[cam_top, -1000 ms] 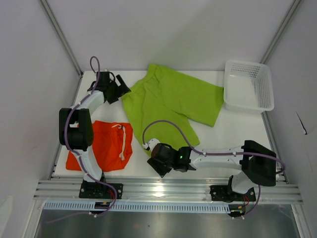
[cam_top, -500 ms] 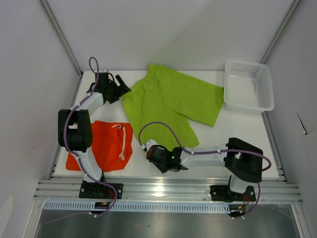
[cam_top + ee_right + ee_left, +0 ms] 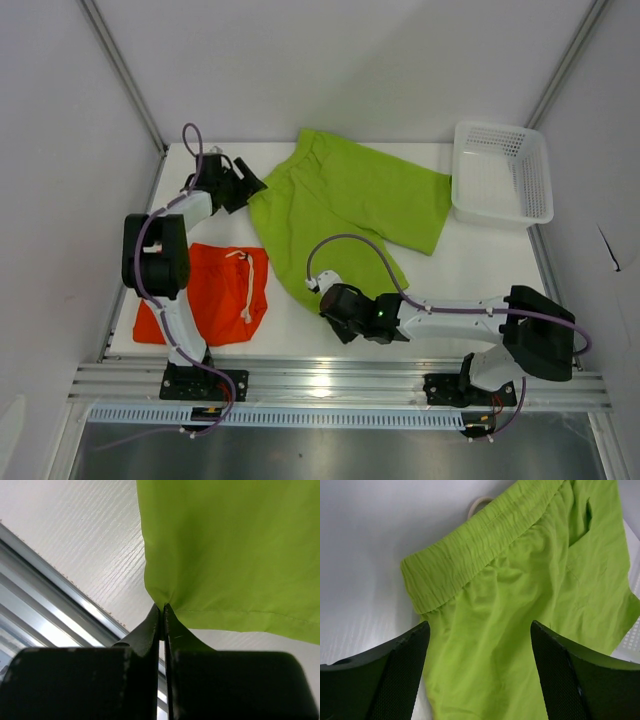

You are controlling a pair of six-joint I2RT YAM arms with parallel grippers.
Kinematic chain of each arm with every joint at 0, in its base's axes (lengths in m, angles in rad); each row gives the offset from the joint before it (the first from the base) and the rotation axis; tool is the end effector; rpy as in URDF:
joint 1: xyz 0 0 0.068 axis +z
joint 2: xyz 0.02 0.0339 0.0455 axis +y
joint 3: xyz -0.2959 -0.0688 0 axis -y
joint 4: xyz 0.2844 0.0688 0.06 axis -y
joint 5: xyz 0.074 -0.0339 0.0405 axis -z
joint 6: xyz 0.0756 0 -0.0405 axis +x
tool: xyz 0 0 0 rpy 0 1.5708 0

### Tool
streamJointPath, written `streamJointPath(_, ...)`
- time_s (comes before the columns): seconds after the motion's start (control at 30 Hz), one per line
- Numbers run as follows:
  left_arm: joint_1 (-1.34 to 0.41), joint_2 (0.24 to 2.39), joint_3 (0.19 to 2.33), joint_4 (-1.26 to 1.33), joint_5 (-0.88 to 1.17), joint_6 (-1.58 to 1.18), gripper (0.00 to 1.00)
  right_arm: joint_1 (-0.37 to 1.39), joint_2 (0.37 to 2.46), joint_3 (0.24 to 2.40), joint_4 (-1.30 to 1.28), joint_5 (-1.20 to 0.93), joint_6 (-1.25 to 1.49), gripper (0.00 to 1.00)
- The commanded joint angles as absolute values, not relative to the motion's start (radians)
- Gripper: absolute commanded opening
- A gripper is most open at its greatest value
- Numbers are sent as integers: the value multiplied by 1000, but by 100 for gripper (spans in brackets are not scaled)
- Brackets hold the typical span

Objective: Fold and stack the shorts
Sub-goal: Fold the shorts

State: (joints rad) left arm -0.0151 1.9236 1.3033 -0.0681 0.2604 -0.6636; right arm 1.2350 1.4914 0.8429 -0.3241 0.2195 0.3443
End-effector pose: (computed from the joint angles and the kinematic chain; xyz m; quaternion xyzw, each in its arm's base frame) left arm 0.5017 -0.0270 0.1813 -0.2331 0.8675 -0.2516 0.3602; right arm 0.1285 0.3181 0.1624 -0.3800 0.8711 0.1343 0.2805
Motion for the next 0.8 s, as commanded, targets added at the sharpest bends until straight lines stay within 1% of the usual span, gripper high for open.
streamJointPath(0.0,-3,1950,1272,-6,288,-713,82,1227,1439,816,-304,204,374,0)
streamJointPath(0.23,41,1956,1186,109,290,-784,82,1218,1442,788,-262,178,393,0)
streamJointPath(0.4,51,1985,1184,130,298,-822,82,1216,1433,778,-245,169,403,0)
streamJointPath(0.53,54,2017,1177,213,317,-873,81,1216,1419,770,-244,167,402,0)
streamJointPath(0.63,54,2043,1175,259,340,-934,79,1216,1416,765,-238,163,405,0)
streamJointPath(0.77,54,2080,1178,302,353,-1009,73,1216,1417,767,-233,158,410,0)
